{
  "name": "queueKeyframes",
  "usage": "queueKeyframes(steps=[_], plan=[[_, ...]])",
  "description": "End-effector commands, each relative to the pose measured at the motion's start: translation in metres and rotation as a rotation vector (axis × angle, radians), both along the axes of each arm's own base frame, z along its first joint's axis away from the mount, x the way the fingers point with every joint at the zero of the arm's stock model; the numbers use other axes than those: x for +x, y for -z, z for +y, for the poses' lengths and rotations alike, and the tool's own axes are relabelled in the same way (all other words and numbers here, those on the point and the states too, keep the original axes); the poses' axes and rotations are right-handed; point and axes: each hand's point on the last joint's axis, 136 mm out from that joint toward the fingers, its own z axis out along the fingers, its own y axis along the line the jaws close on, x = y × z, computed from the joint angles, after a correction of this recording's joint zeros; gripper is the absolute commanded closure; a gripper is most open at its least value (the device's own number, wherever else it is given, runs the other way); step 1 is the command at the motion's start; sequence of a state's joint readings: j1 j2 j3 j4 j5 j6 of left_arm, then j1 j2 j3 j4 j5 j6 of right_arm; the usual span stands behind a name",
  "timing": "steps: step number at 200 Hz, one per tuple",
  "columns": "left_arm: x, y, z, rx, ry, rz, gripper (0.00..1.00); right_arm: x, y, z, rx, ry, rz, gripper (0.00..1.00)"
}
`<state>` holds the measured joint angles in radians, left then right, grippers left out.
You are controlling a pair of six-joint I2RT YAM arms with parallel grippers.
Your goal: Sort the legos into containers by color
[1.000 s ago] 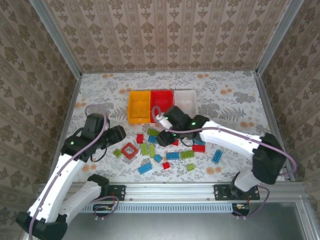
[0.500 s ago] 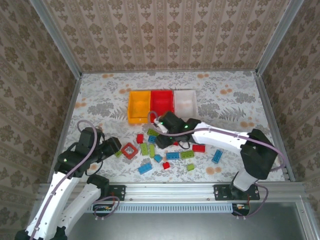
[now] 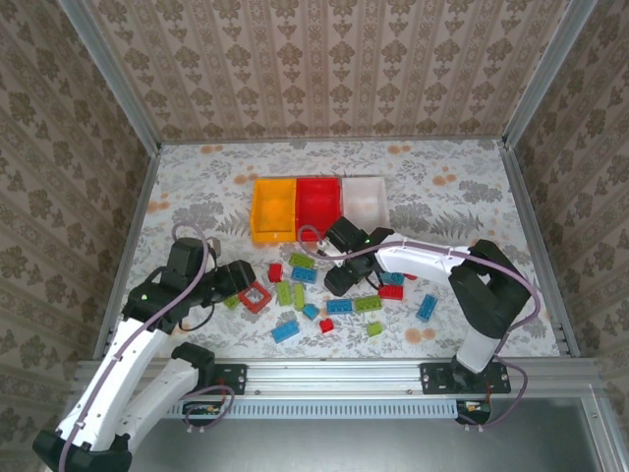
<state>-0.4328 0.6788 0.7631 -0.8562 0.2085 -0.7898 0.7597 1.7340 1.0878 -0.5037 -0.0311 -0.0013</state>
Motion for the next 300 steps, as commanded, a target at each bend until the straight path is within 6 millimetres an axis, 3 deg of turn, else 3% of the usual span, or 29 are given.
queueKeyframes(steps=[1, 38, 69, 82, 95, 111, 136, 164, 195, 257, 300], plan=[[0.002, -0.014, -0.024, -0.095, 0.119, -0.073, 0.32, 0.0, 0.005, 0.006, -0.004, -0.024, 0.029, 0.35], [0.005, -0.026, -0.043, -0.185, 0.196, -0.117, 0.29, 0.01, 0.016, 0.009, -0.038, -0.01, 0.03, 0.48], [0.006, -0.025, -0.043, -0.184, 0.189, -0.116, 0.29, 0.014, 0.013, 0.009, -0.034, 0.009, 0.02, 0.74], [0.008, -0.027, -0.043, -0.185, 0.186, -0.121, 0.29, 0.018, 0.001, 0.005, -0.034, 0.037, -0.014, 0.82], [0.01, -0.03, -0.044, -0.184, 0.184, -0.126, 0.29, 0.029, -0.024, -0.005, -0.007, 0.105, -0.08, 0.85], [0.015, -0.031, -0.046, -0.178, 0.182, -0.128, 0.3, 0.045, -0.054, -0.03, 0.02, 0.243, -0.132, 0.87], [0.027, -0.03, -0.05, -0.171, 0.176, -0.136, 0.3, 0.076, -0.076, -0.056, 0.094, 0.444, -0.14, 0.87], [0.04, -0.03, -0.063, -0.138, 0.214, -0.142, 0.31, 0.112, -0.072, -0.059, 0.103, 0.558, -0.127, 0.88], [0.053, -0.034, -0.081, -0.086, 0.27, -0.152, 0.32, 0.145, -0.057, -0.078, 0.068, 0.713, -0.075, 0.88], [0.058, -0.014, -0.102, 0.034, 0.351, -0.113, 0.33, 0.159, -0.025, -0.089, 0.056, 0.786, 0.016, 0.8], [0.059, 0.002, -0.1, 0.1, 0.362, -0.073, 0.35, 0.164, -0.036, -0.084, 0.085, 0.772, 0.0, 0.61]])
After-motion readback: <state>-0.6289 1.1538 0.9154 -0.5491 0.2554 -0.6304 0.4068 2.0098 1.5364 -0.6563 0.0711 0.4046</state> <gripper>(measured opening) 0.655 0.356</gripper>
